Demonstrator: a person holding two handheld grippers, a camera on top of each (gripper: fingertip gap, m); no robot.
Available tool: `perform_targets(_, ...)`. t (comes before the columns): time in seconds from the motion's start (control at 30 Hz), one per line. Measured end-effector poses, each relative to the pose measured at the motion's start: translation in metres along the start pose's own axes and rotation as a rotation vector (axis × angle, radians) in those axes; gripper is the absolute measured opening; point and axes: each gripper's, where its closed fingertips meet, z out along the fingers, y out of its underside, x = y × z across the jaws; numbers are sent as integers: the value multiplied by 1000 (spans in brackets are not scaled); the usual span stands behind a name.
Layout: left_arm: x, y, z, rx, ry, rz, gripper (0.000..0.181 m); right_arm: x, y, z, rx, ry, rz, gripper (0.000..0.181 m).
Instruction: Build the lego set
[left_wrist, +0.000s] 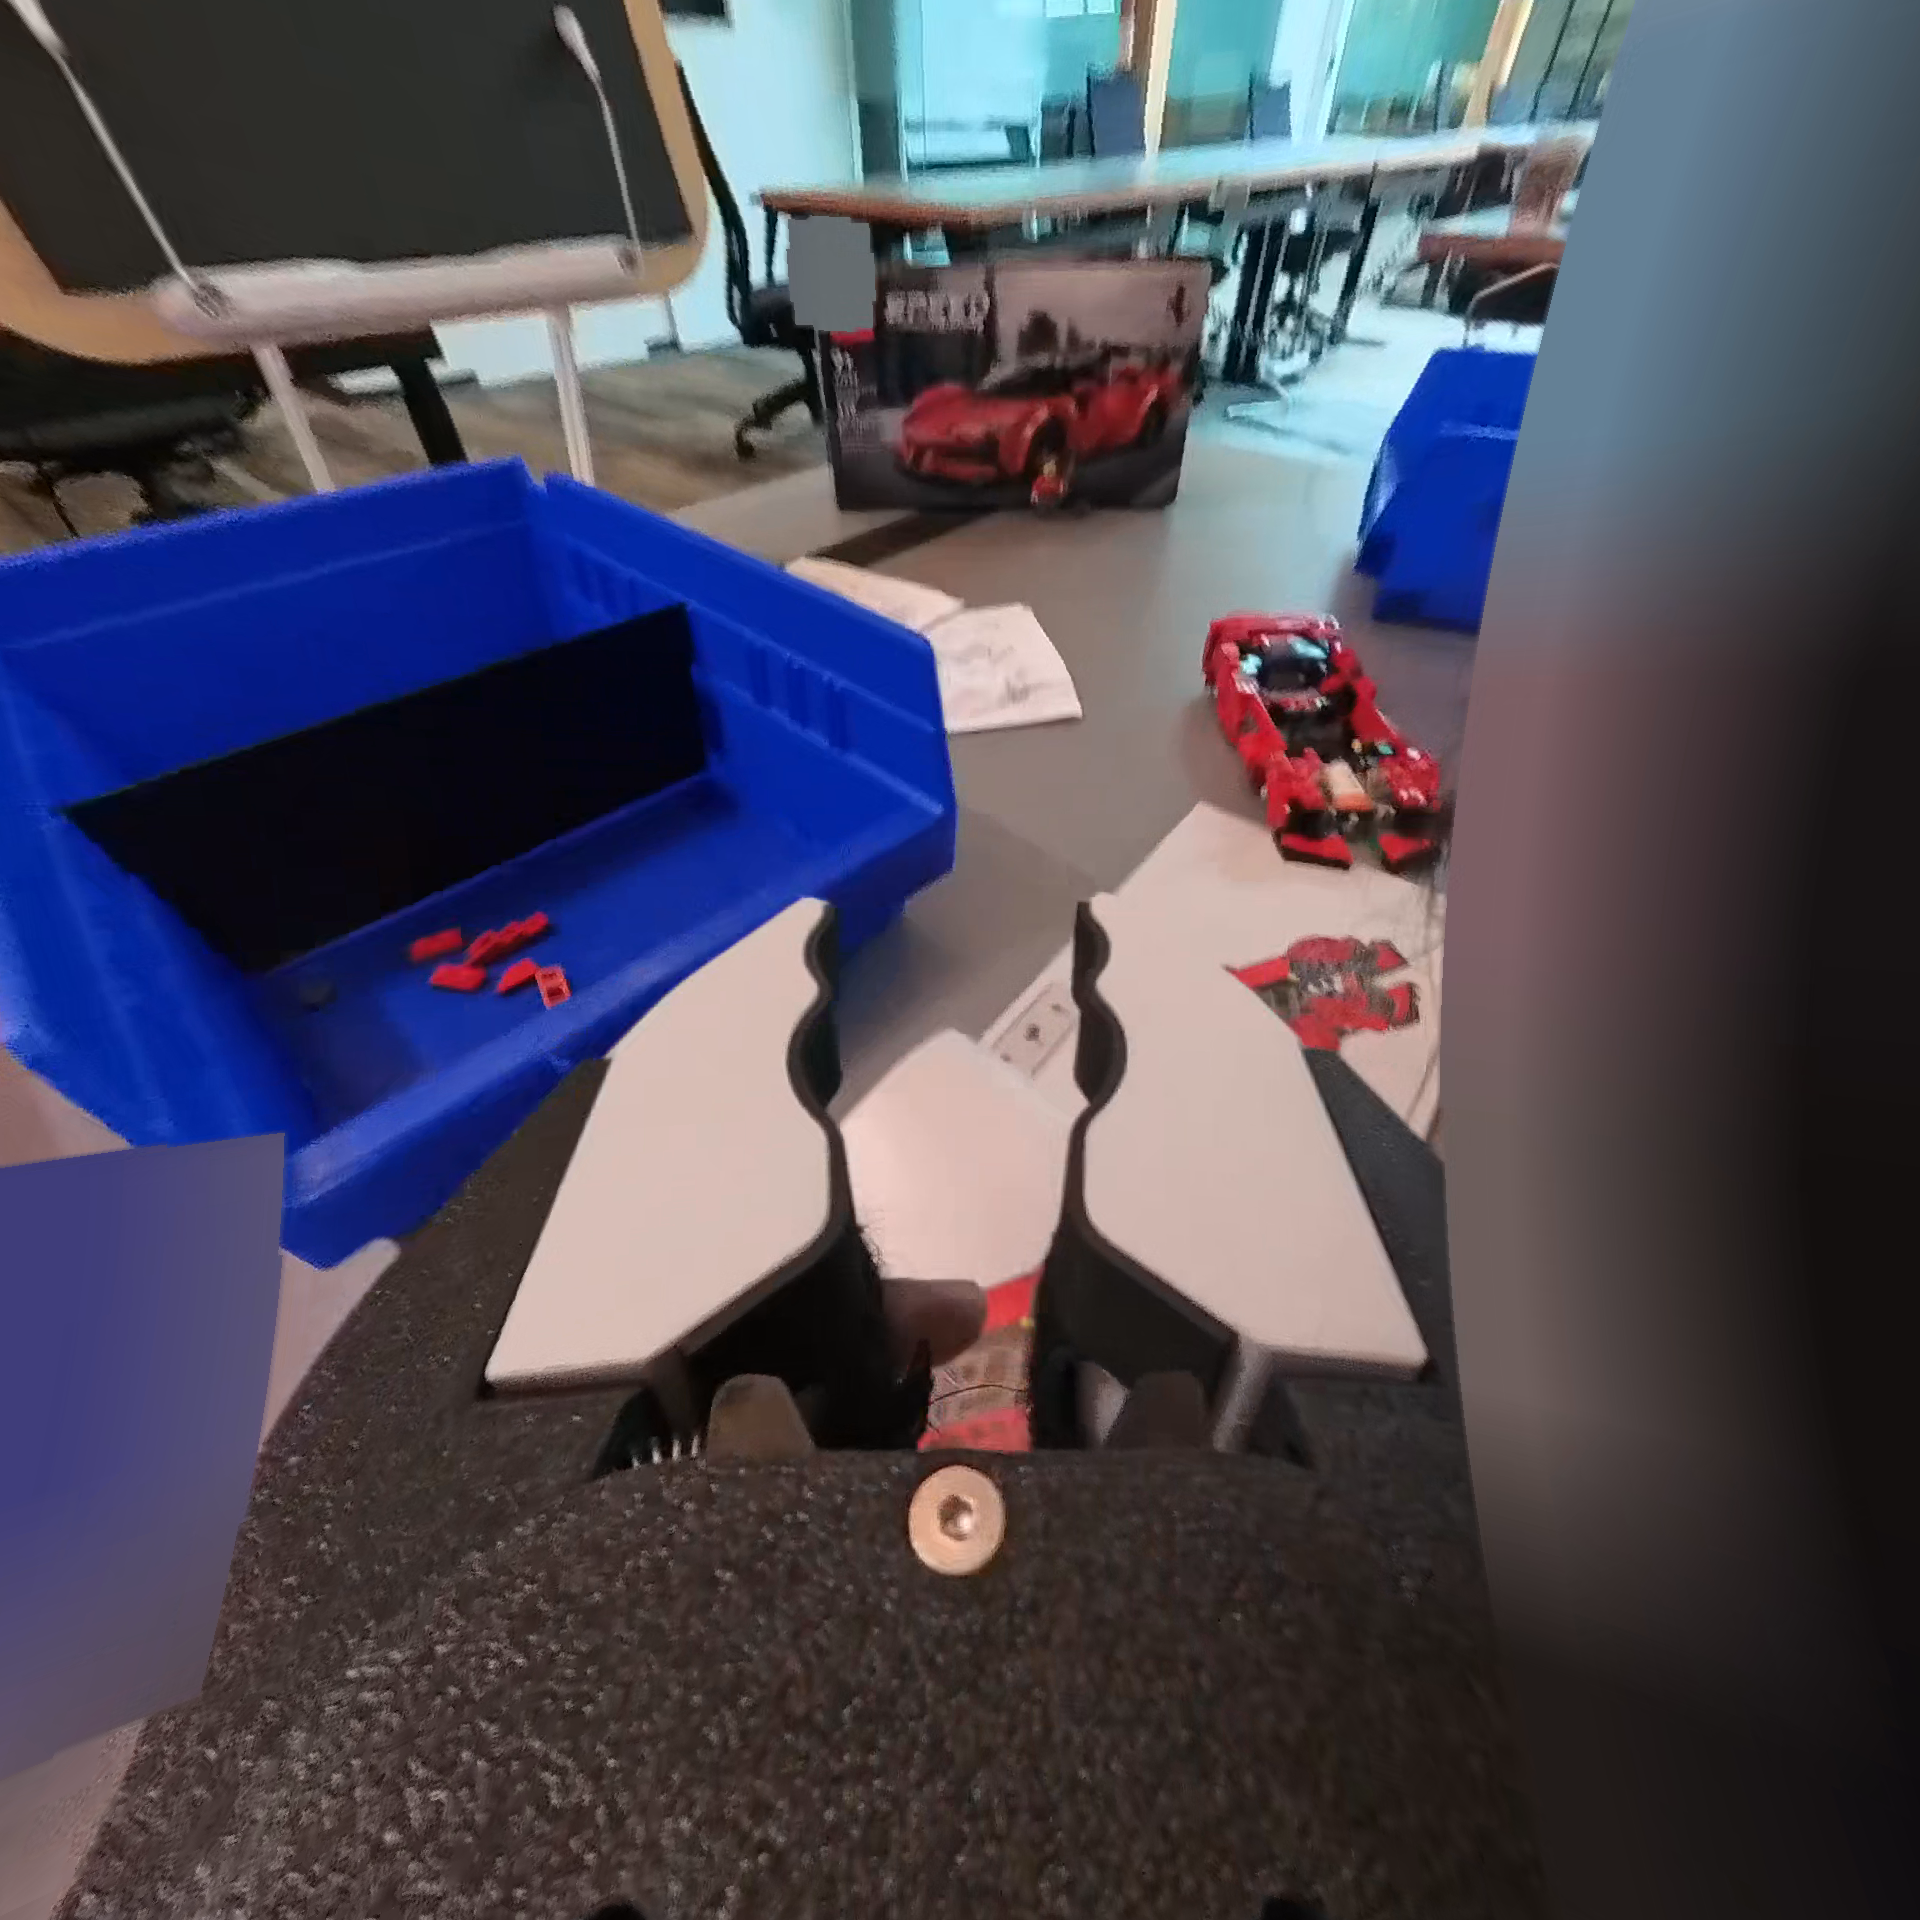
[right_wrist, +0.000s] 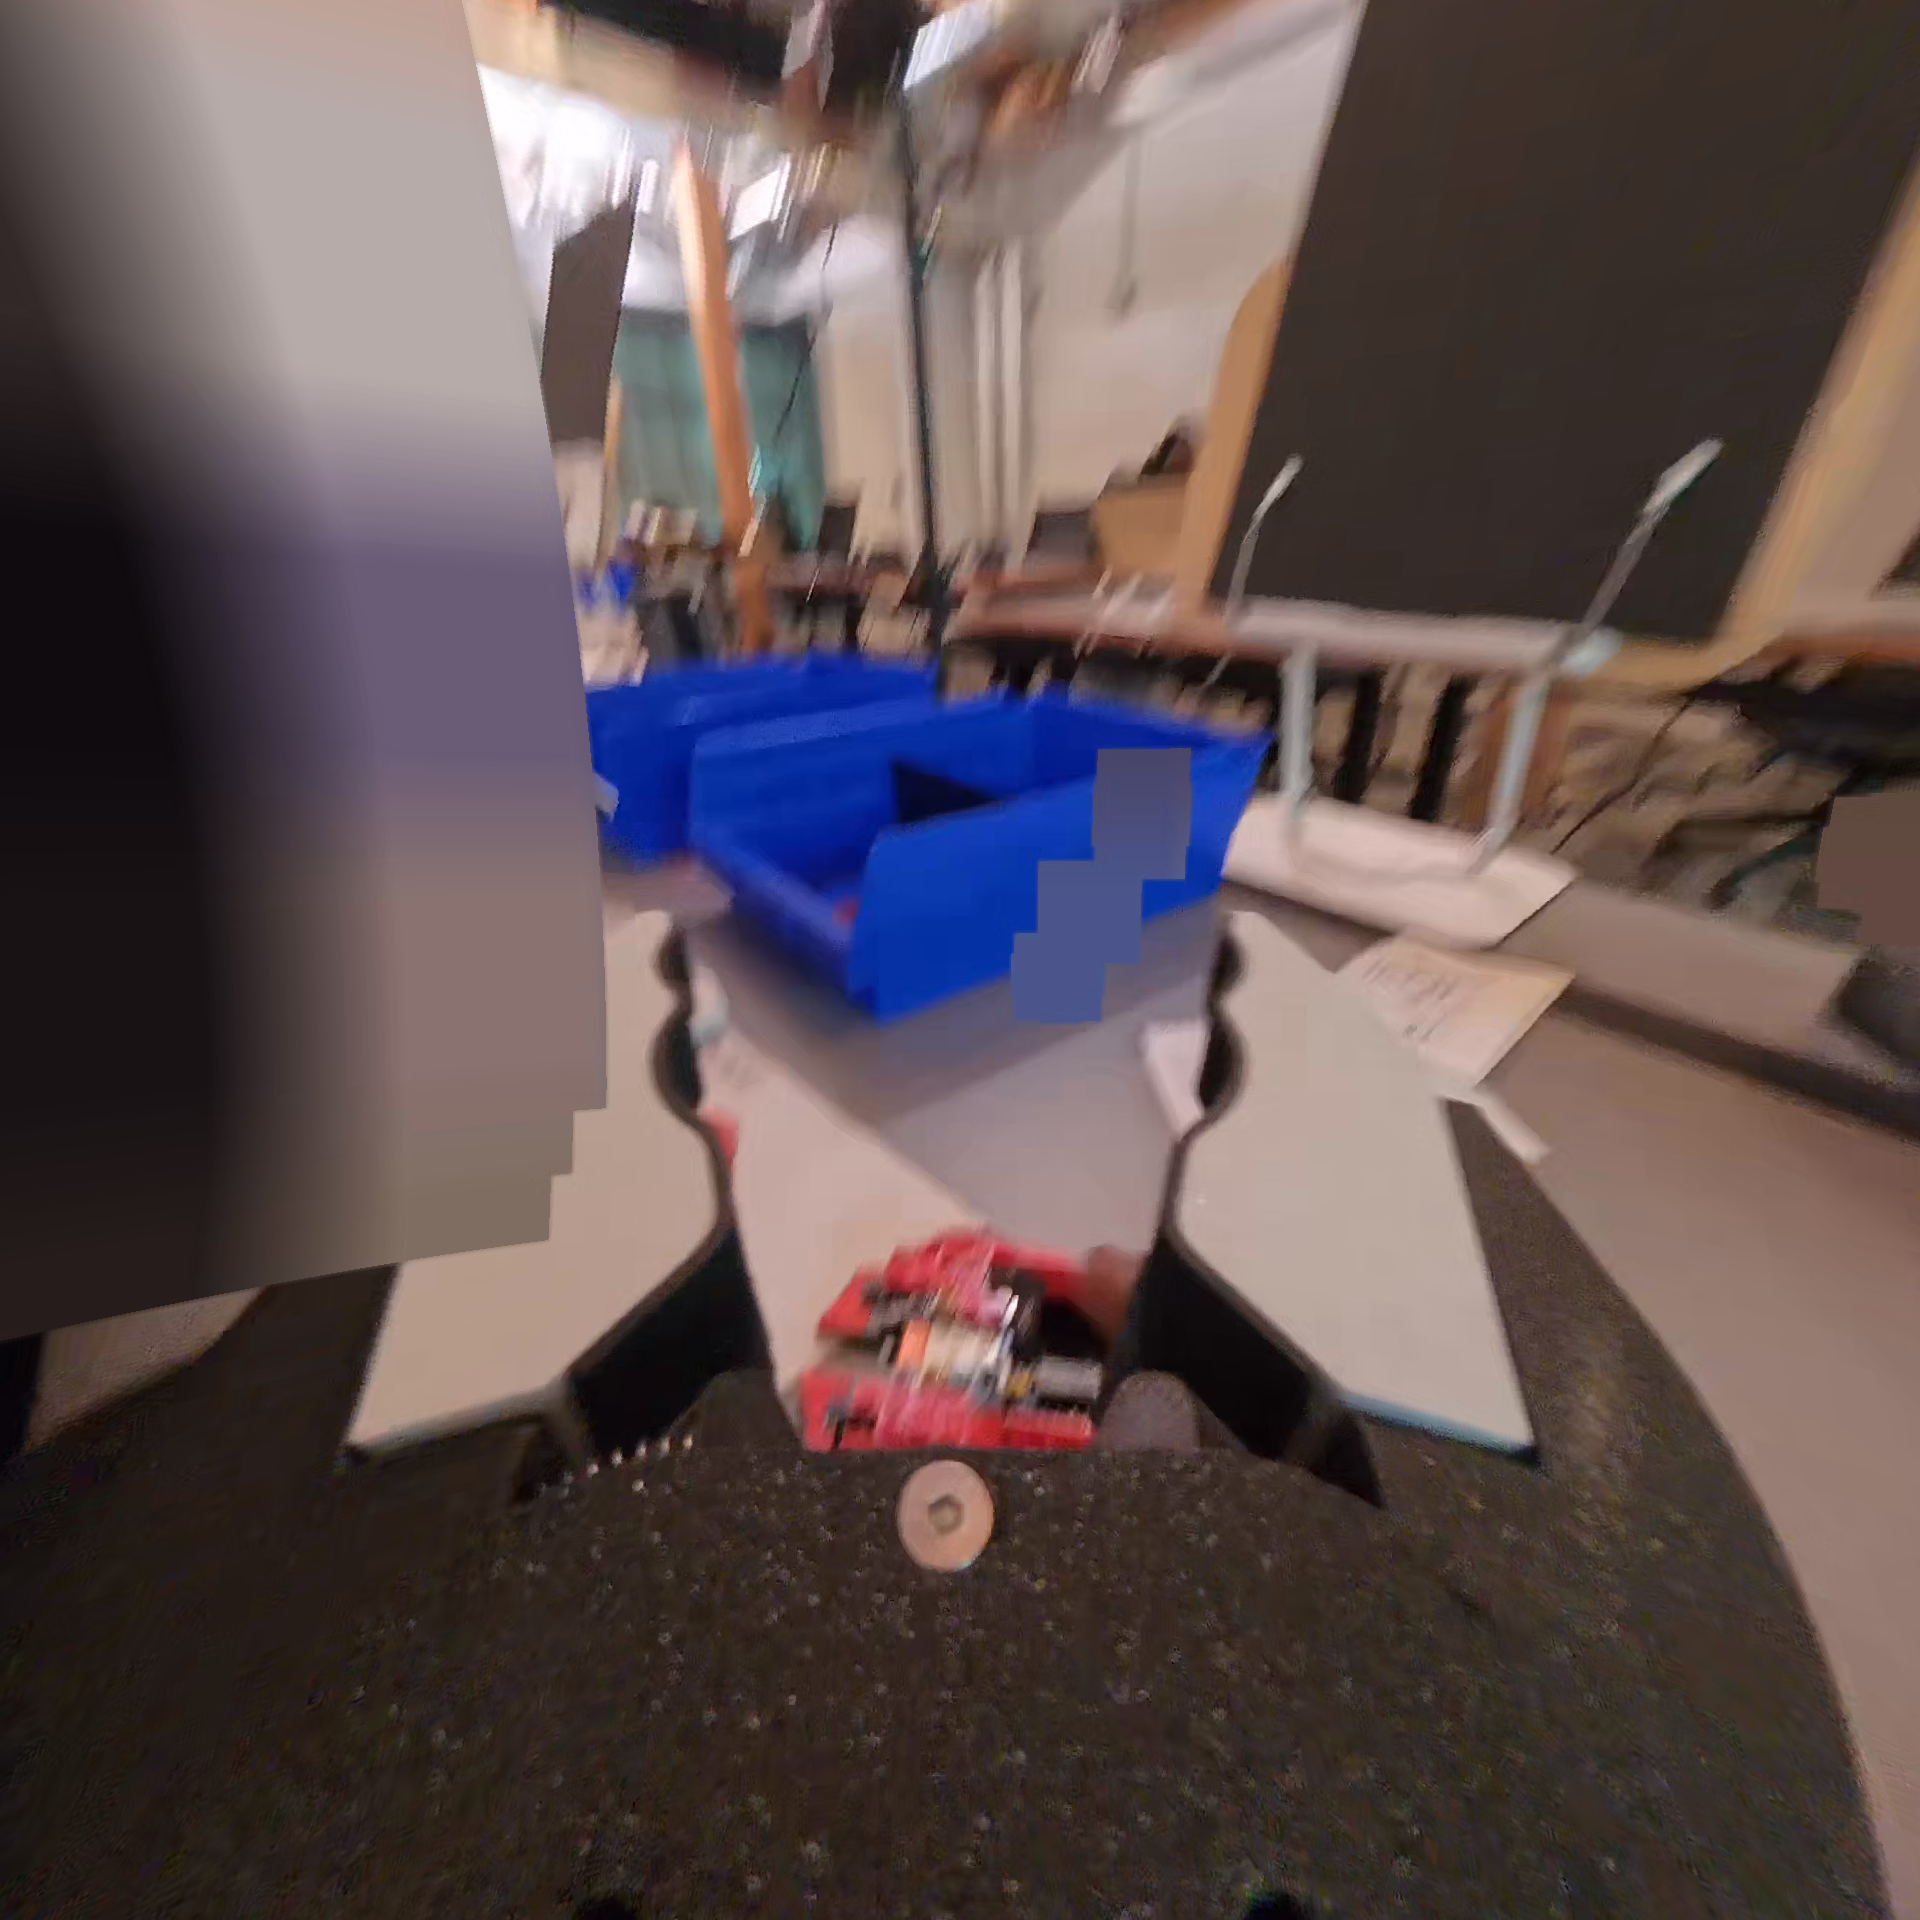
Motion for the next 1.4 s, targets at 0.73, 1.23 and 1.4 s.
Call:
perform_targets(0.73, 63, 90, 15, -480, 88, 295, 17, -9, 135, 0, -867, 106, -119, 82)
perform_targets(1.23, 58, 24, -46, -114, 67, 172, 21, -54, 86, 161, -866, -156, -732, 82)
perform_targets(1.4, 67, 30, -53, -80, 56, 151, 20, -34, 100, 189, -931, -57, -894, 73)
